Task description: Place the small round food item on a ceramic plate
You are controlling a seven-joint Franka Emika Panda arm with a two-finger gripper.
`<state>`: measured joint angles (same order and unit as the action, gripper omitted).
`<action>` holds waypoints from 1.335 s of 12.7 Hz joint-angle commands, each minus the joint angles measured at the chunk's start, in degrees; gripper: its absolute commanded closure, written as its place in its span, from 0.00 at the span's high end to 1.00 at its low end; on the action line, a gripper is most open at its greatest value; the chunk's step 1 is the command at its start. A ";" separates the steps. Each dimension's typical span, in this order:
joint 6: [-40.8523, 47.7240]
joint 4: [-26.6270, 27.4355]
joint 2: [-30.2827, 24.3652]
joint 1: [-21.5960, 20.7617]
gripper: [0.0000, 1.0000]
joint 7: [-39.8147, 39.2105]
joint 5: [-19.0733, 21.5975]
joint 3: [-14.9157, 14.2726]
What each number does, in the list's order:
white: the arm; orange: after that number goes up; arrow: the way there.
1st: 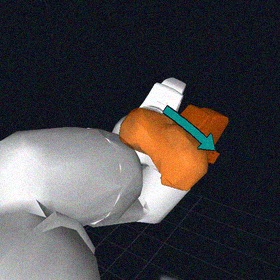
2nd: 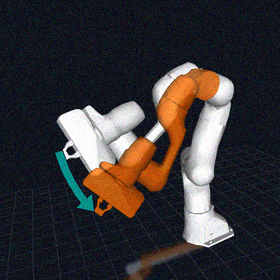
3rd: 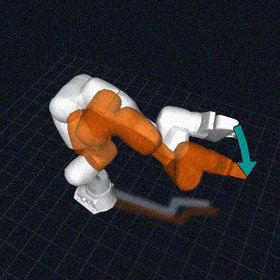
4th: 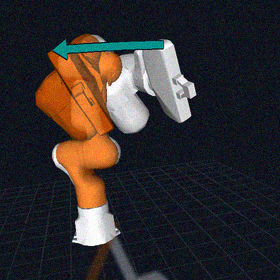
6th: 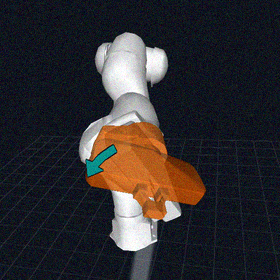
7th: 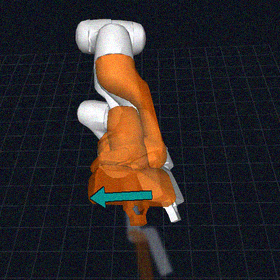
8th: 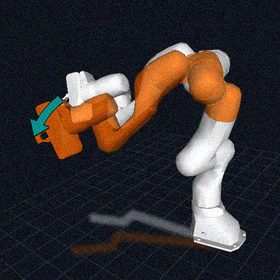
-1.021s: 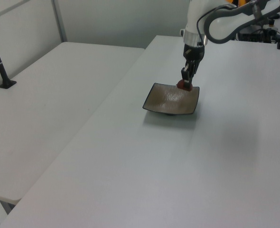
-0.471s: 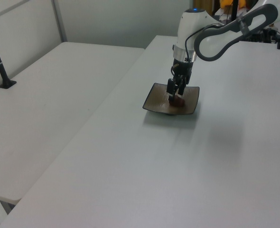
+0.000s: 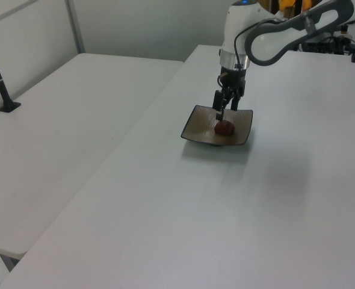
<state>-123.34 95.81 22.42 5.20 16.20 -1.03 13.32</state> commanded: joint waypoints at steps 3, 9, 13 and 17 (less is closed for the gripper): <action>21.18 5.25 -14.48 -0.28 1.00 -10.39 -1.51 -0.31; 17.80 14.41 -26.02 -7.82 1.00 -12.34 -1.79 -11.45; 16.64 14.06 -25.50 -8.98 1.00 -11.81 0.41 -13.41; 16.72 13.79 -24.97 -8.81 1.00 -11.73 1.29 -13.41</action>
<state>-104.95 108.51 -1.96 -2.65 4.54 -1.12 1.07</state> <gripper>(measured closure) 0.000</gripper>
